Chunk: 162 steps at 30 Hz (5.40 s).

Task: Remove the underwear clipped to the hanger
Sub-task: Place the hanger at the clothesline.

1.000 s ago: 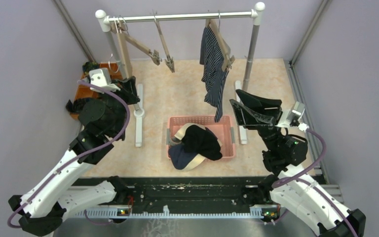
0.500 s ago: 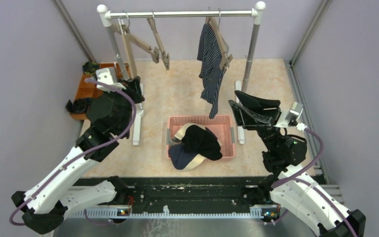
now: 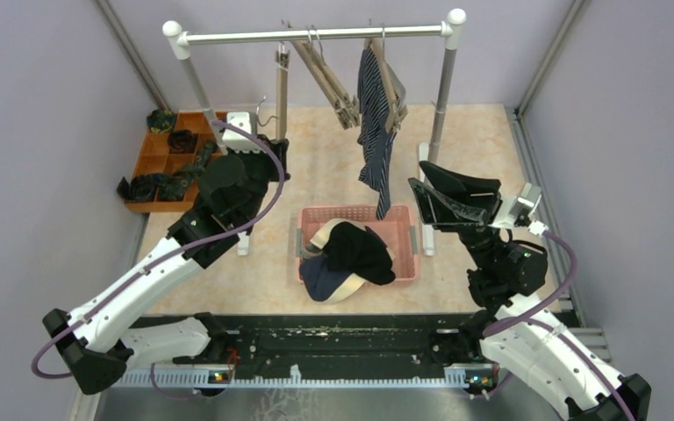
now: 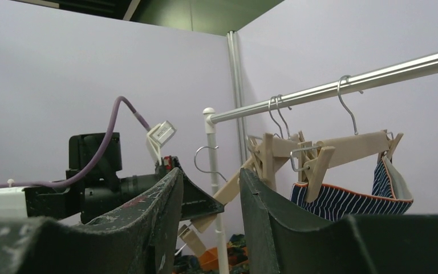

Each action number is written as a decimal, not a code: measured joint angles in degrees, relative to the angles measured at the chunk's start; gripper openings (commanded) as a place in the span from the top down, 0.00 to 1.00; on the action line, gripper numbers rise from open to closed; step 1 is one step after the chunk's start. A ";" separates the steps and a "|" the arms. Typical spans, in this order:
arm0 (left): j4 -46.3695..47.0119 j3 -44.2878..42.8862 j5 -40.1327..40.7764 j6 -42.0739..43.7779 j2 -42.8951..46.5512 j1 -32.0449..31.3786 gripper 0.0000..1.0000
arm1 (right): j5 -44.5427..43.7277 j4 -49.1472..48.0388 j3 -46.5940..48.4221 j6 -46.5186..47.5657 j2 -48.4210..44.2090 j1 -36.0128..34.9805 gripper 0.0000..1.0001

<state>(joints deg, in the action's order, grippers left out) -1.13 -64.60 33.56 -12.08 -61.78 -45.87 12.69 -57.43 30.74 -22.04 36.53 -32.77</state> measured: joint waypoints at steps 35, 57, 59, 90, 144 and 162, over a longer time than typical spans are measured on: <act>-28.04 -44.06 12.79 7.78 -18.78 0.33 1.00 | 0.79 -1.27 -3.02 0.07 -8.31 0.00 0.60; -33.94 -47.65 10.01 1.42 -23.10 3.76 1.00 | 0.44 -0.09 -4.52 1.49 -11.78 0.00 0.60; -35.32 -46.62 8.72 -0.28 -23.21 5.44 1.00 | 0.42 0.09 -4.52 1.53 -12.48 0.00 0.60; -32.35 -42.42 -3.32 -2.71 -21.29 11.89 0.58 | -0.57 0.02 -4.85 2.54 -12.98 0.00 0.61; -19.91 -13.49 -16.28 -1.14 1.86 12.24 0.00 | -2.82 35.12 4.52 7.10 -3.41 0.00 0.60; -10.62 -10.95 -21.57 2.99 11.08 12.22 0.00 | 1.53 32.74 3.76 6.93 2.71 0.00 0.60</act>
<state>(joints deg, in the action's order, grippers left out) -11.75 -75.55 11.99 -9.08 -50.70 -33.65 14.22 -24.69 34.50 -15.11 39.24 -32.77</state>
